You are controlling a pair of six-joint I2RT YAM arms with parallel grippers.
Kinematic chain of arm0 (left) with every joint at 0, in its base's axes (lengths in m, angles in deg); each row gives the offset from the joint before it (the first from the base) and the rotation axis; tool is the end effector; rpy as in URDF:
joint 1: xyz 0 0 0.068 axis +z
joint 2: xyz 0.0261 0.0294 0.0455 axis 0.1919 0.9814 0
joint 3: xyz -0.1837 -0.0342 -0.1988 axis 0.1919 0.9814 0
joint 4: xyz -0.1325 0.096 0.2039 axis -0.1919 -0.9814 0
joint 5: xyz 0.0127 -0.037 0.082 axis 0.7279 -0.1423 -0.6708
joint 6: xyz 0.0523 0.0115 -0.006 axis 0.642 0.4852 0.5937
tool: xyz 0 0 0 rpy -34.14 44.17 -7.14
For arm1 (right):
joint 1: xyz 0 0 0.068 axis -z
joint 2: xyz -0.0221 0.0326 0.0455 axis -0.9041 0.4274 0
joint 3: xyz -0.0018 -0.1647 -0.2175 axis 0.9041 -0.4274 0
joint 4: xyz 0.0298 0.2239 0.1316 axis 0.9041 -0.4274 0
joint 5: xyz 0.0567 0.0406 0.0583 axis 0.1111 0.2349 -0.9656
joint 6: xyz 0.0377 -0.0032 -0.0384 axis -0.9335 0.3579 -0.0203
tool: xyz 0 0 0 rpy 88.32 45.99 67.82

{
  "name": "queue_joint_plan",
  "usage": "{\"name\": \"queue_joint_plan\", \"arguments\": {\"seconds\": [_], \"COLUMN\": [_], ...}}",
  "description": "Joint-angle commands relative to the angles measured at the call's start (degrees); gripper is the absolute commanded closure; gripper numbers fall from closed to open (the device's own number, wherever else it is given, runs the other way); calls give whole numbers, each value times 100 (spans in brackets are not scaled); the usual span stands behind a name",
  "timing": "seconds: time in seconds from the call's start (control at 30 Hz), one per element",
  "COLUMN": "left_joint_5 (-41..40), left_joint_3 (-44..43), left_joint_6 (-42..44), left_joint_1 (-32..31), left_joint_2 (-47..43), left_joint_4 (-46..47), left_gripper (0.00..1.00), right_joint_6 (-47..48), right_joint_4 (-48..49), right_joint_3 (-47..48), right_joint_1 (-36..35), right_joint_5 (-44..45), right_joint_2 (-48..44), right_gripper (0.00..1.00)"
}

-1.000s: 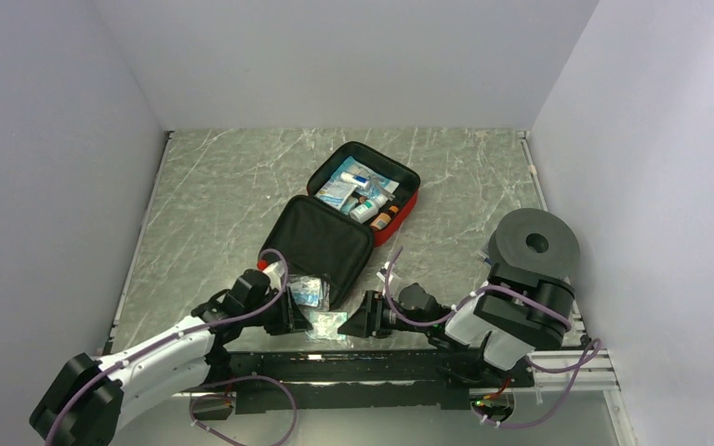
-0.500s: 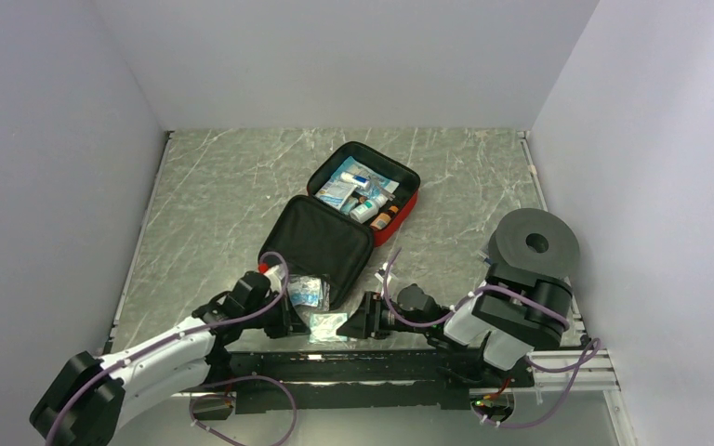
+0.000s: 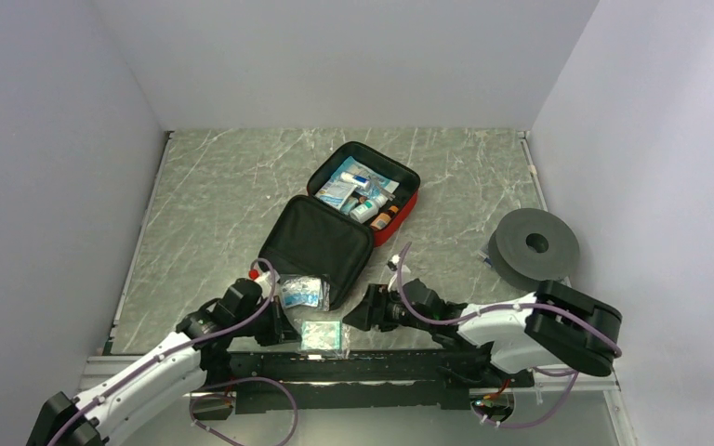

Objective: Organize the medicine kit
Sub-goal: Pick up the medical item at the center of the board.

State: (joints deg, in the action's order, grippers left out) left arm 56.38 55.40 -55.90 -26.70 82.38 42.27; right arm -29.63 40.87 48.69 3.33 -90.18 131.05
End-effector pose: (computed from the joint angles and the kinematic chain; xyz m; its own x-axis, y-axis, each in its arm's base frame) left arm 0.0870 -0.0825 0.1287 -0.9549 -0.2044 -0.2153 -0.0016 0.7288 -0.6847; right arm 0.0987 0.1868 0.1247 -0.8876 0.1497 -0.4356 -0.2918 0.5489 0.7833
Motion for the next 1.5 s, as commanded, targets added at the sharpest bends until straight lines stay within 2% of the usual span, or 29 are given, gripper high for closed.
{"name": "queue_joint_plan", "arguments": {"seconds": [0.0,0.3,0.67,1.07,1.23,1.3,1.47], "left_joint_5": [-135,-221,-232,-254,-246,-258,-333], "left_joint_3": [-248,-532,-575,-614,-635,-649,-818], "left_joint_6": [37,9,-69,-89,-71,-79,-75], "left_joint_1": [-27,-30,-33,-37,-35,-39,-37], "left_joint_2": [-462,-982,-1172,-1259,-1214,-1246,-1403], "left_joint_4": [-556,-1208,-1387,-1494,-1501,-1536,-1808], "left_gripper": [100,100,100,100,100,100,100], "right_joint_6": [346,255,43,-607,-749,-793,-892], "right_joint_4": [-451,1204,3158,5092,5508,5581,5749], "right_joint_3": [205,339,437,439,438,454,455], "right_joint_1": [253,533,675,803,810,810,819], "right_joint_5": [603,636,655,492,493,493,504], "right_joint_2": [-266,487,1697,3053,3294,3341,3419], "right_gripper": [22,22,27,51,61,66,90]}}
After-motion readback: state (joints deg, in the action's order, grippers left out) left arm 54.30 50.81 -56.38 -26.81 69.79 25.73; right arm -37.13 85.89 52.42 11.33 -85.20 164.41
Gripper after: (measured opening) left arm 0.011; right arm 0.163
